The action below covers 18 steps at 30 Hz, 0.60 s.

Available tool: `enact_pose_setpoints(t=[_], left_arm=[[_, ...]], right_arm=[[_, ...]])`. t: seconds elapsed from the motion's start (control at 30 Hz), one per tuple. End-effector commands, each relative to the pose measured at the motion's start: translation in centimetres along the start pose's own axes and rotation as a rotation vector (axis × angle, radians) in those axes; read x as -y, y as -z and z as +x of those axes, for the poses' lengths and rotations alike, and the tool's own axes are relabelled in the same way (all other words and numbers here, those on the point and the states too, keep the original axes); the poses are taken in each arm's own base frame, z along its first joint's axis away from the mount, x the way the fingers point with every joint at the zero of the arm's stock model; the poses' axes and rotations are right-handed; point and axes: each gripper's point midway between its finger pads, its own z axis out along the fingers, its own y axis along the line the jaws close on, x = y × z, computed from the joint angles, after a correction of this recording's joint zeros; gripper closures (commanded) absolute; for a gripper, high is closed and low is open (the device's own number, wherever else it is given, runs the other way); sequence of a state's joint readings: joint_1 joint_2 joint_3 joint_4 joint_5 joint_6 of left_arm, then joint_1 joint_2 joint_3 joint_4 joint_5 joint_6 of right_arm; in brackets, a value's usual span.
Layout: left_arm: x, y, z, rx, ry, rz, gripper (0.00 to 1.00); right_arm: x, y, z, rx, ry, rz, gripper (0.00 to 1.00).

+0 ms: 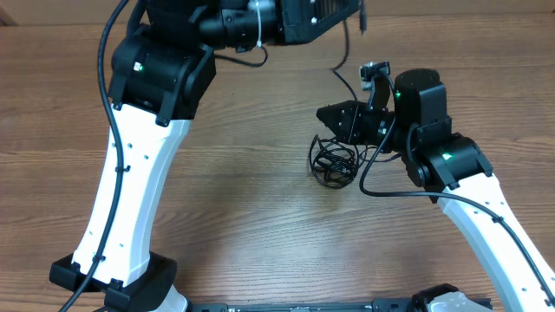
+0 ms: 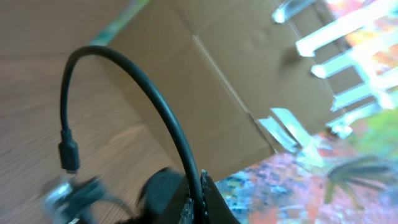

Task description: Untangle cables

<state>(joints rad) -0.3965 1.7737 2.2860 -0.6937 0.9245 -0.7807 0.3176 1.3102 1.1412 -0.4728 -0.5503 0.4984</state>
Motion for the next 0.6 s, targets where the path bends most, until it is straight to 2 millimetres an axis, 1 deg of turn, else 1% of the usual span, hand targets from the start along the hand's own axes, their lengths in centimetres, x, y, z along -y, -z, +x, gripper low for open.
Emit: enact_pose_setpoints(t=[0.0, 0.07, 0.13, 0.17, 0.2, 0.27, 0.33, 0.37, 0.47, 0.5, 0.57], left_arm=[[-0.5, 1.9, -0.5, 0.047, -0.099, -0.091, 0.8], [-2.0, 2.2, -0.1, 0.038, -0.097, -0.153, 0.65], [-3.0, 2.3, 0.6, 0.015, -0.096, -0.194, 0.43], [-3.2, 2.3, 1.0, 0.002, -0.102, -0.202, 0.33], [-3.4, 2.4, 1.3, -0.01, -0.107, -0.21, 0.21], [-3.9, 2.5, 1.9, -0.035, -0.116, -0.224, 0.0], [-4.4, 2.6, 2.5, -0.056, -0.124, -0.245, 0.0], [-5.0, 2.8, 2.6, -0.059, -0.125, -0.276, 0.0], [-7.5, 3.7, 2.8, -0.044, -0.098, -0.419, 0.0], [-8.7, 4.3, 2.8, -0.035, -0.083, -0.49, 0.0], [-10.4, 5.3, 3.2, -0.032, -0.058, -0.592, 0.0]], right_arm=[[-4.9, 3.5, -2.7, 0.102, 0.061, -0.106, 0.96], [-6.5, 5.1, -3.8, 0.149, 0.092, -0.131, 0.96], [-8.1, 7.0, -4.9, 0.201, 0.124, -0.152, 0.96], [-8.5, 7.5, -5.2, 0.218, 0.131, -0.155, 0.96], [-8.8, 8.1, -5.5, 0.237, 0.139, -0.156, 0.96], [-8.6, 8.7, -6.0, 0.259, 0.113, -0.145, 0.96], [-8.0, 8.7, -6.3, 0.271, 0.049, -0.125, 0.96], [-7.6, 8.6, -6.5, 0.28, 0.0, -0.111, 0.96], [-6.7, 8.4, -7.1, 0.307, -0.096, -0.083, 0.96], [-6.3, 8.3, -7.4, 0.319, -0.142, -0.07, 0.96], [-5.8, 8.2, -7.6, 0.329, -0.205, -0.06, 0.96]])
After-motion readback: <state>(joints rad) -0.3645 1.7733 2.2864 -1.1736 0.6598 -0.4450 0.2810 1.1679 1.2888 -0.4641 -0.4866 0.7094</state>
